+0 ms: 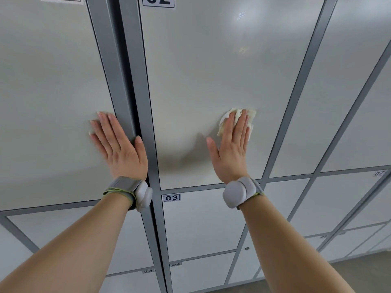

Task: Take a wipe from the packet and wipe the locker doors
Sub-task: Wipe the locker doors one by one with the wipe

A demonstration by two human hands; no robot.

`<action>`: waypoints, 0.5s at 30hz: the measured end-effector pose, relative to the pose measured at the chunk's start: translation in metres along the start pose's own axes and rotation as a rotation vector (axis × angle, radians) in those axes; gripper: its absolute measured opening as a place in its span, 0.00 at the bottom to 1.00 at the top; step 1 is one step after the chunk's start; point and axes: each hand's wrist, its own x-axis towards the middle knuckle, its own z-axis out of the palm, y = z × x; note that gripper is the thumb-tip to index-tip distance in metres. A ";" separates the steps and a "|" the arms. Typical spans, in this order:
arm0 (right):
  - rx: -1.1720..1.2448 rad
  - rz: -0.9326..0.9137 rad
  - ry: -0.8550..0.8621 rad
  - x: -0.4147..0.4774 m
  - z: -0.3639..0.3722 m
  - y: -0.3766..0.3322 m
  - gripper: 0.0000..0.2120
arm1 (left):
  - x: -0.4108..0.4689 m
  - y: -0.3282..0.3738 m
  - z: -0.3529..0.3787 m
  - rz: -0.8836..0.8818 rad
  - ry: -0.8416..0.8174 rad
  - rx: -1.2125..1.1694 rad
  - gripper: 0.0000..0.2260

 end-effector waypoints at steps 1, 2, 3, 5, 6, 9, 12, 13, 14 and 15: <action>0.021 -0.005 0.018 0.007 -0.003 -0.003 0.36 | 0.000 0.000 0.000 -0.003 -0.002 -0.003 0.28; 0.034 -0.011 0.030 0.011 -0.005 -0.004 0.36 | 0.000 0.000 -0.001 -0.003 -0.004 -0.004 0.28; 0.038 -0.013 0.032 0.012 -0.006 -0.004 0.36 | 0.000 0.000 -0.001 0.000 -0.006 -0.004 0.28; 0.024 -0.006 0.019 0.008 -0.002 0.000 0.36 | 0.000 0.000 -0.001 0.002 -0.010 -0.003 0.28; 0.015 0.005 0.010 0.003 0.001 0.004 0.36 | 0.000 0.000 -0.001 0.001 -0.013 -0.002 0.28; -0.009 0.050 -0.020 -0.014 0.008 0.014 0.37 | 0.000 -0.001 -0.002 -0.001 -0.016 0.001 0.28; -0.007 0.067 -0.028 -0.018 0.008 0.018 0.37 | -0.001 -0.002 -0.003 -0.003 -0.019 0.006 0.28; 0.011 0.077 -0.017 -0.014 0.005 0.018 0.37 | -0.001 -0.002 -0.003 -0.005 -0.019 0.010 0.28; 0.035 0.090 0.001 -0.008 0.002 0.017 0.37 | -0.001 -0.001 -0.003 -0.006 -0.021 0.010 0.28; 0.057 0.100 0.019 -0.001 -0.002 0.016 0.38 | -0.001 -0.001 -0.003 -0.006 -0.023 0.009 0.28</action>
